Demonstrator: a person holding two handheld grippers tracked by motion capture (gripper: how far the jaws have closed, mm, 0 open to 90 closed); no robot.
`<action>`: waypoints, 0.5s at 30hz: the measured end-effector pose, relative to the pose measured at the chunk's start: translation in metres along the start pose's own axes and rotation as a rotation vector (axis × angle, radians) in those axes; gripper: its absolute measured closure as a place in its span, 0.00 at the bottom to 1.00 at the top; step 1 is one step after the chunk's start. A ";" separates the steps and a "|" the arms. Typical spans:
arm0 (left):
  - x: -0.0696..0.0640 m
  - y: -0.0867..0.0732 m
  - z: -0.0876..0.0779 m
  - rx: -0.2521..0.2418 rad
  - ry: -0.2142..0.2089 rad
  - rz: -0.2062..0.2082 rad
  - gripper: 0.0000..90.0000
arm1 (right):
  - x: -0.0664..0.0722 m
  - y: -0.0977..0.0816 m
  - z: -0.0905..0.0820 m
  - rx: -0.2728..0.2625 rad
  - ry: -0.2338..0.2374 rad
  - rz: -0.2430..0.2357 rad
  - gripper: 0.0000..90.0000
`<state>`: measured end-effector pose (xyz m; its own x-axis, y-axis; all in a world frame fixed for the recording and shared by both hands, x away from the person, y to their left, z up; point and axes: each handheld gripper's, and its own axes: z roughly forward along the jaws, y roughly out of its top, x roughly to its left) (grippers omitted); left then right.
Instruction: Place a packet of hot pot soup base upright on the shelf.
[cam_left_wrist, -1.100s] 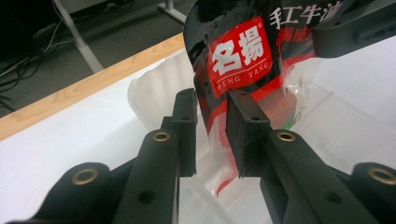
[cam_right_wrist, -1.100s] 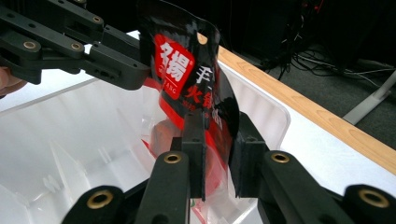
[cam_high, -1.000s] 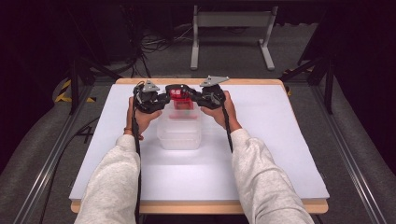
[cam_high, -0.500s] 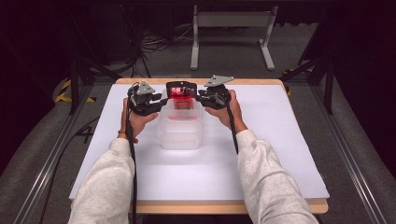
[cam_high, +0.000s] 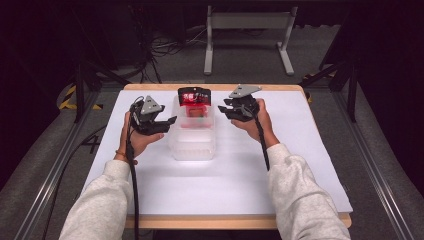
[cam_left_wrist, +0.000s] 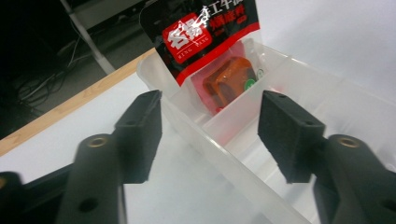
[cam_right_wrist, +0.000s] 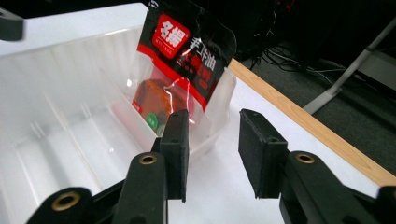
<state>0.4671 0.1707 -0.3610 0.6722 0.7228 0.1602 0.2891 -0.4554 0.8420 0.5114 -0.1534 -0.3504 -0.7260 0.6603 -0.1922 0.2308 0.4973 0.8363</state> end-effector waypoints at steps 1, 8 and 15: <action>-0.001 -0.001 -0.003 -0.002 0.003 0.003 0.40 | 0.000 -0.001 -0.002 0.004 -0.003 -0.004 0.70; -0.009 -0.012 -0.014 0.025 0.025 0.025 0.30 | -0.001 -0.011 -0.012 0.025 -0.003 -0.023 0.68; -0.019 -0.028 -0.027 0.037 0.033 0.046 0.23 | -0.006 -0.022 -0.023 0.050 -0.014 -0.026 0.65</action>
<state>0.4274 0.1833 -0.3732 0.6627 0.7172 0.2157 0.2837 -0.5070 0.8139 0.4957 -0.1814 -0.3556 -0.7232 0.6543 -0.2211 0.2440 0.5415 0.8045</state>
